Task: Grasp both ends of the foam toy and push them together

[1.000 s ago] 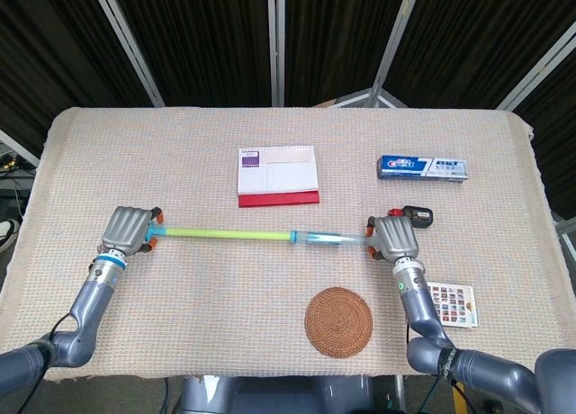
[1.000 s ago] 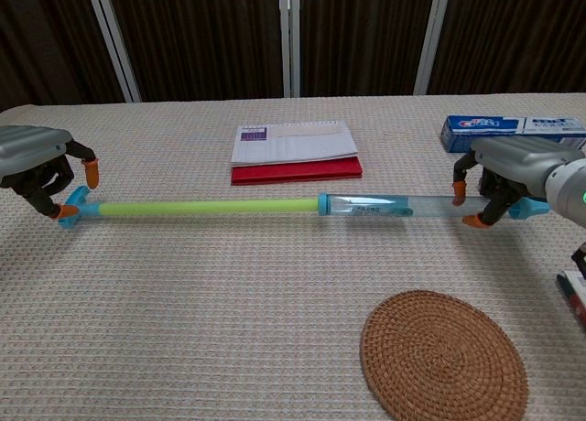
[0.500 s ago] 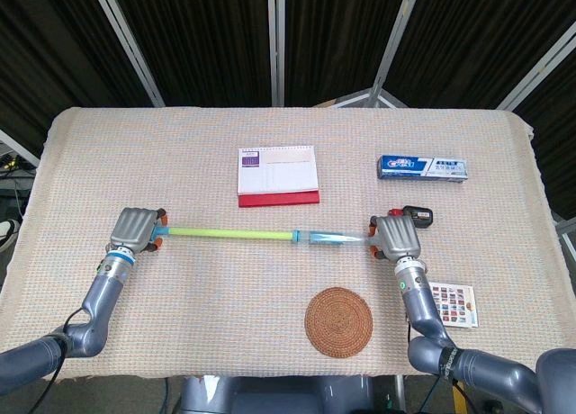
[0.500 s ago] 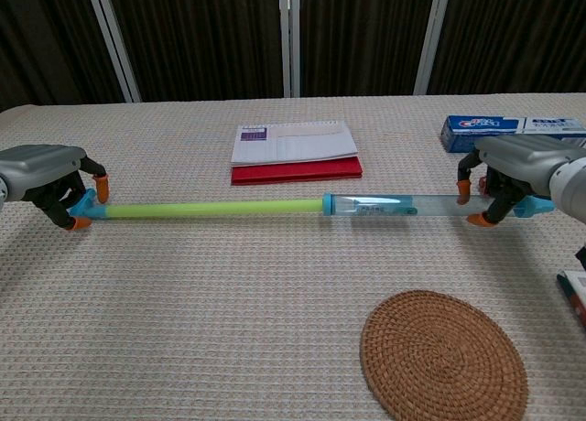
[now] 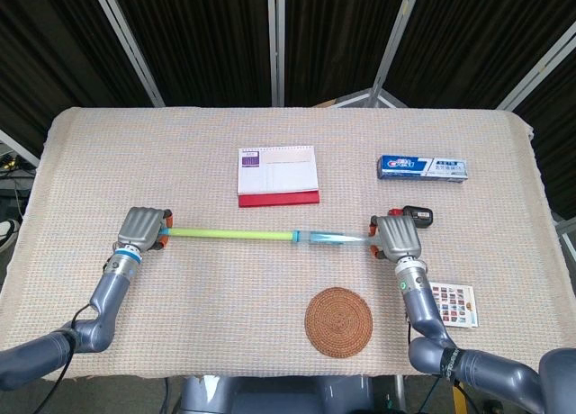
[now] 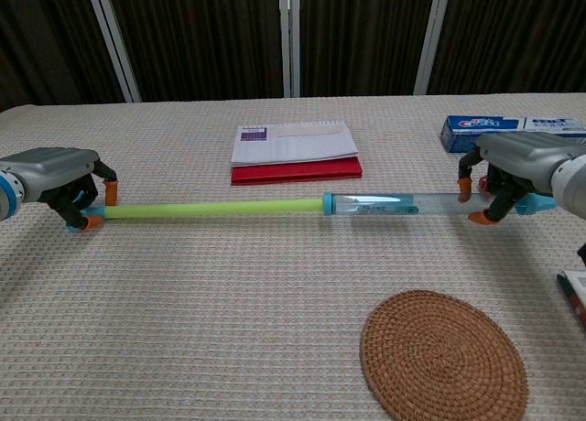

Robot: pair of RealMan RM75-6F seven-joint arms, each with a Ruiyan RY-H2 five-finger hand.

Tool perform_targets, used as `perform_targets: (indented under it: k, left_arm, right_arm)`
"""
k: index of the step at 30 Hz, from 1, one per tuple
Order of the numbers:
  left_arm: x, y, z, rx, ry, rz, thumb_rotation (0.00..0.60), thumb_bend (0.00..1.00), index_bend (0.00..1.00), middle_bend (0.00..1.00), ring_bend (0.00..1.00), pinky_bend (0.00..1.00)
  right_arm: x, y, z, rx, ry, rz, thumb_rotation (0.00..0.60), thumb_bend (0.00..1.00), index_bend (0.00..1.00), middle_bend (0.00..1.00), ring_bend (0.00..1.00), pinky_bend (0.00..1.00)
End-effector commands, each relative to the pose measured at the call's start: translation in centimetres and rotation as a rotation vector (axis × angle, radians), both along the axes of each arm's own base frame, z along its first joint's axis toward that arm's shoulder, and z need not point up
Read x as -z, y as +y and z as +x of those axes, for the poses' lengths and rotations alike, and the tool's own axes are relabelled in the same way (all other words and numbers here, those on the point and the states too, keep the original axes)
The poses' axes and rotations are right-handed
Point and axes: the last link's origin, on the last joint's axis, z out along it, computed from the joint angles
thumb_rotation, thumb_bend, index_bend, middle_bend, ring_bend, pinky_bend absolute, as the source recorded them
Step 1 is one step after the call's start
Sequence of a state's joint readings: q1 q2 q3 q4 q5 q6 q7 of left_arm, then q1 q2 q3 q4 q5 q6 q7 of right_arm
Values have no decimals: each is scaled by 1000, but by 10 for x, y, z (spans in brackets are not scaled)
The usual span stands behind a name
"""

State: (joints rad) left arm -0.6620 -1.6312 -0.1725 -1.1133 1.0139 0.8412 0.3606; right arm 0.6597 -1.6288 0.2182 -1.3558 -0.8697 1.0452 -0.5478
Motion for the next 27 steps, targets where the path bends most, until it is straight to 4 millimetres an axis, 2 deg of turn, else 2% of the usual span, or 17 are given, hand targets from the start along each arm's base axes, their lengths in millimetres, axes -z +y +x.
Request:
perform_targets:
  k: [1, 7, 17, 22, 24, 27]
  left_arm:
    - [1, 0, 3, 1, -6, 1, 600, 428, 602, 814, 751, 954]
    - [-2, 0, 10, 0, -38, 13, 600, 440, 680, 814, 751, 954]
    - [-4, 1, 29, 14, -94, 24, 600, 440, 701, 817, 751, 954]
    - [-1, 1, 48, 34, -119, 18, 600, 455, 707, 817, 751, 954]
    - [7, 1, 67, 59, -147, 0, 600, 464, 708, 817, 751, 954]
    - [11, 0, 76, 66, -155, -4, 600, 465, 708, 817, 751, 954]
  right_arm:
    - [-1, 0, 1, -1, -2, -1, 600, 552, 757, 1000, 1000, 1000]
    - [-2, 2, 5, -11, -12, 3, 600, 552, 760, 1000, 1000, 1000]
    - [0, 1, 22, -40, -23, 7, 600, 552, 762, 1000, 1000, 1000]
    - [5, -2, 35, -58, -25, 14, 600, 552, 763, 1000, 1000, 1000]
    - [11, -2, 46, -75, -33, 25, 600, 552, 763, 1000, 1000, 1000]
    - [15, -2, 50, -76, -31, 30, 600, 552, 764, 1000, 1000, 1000]
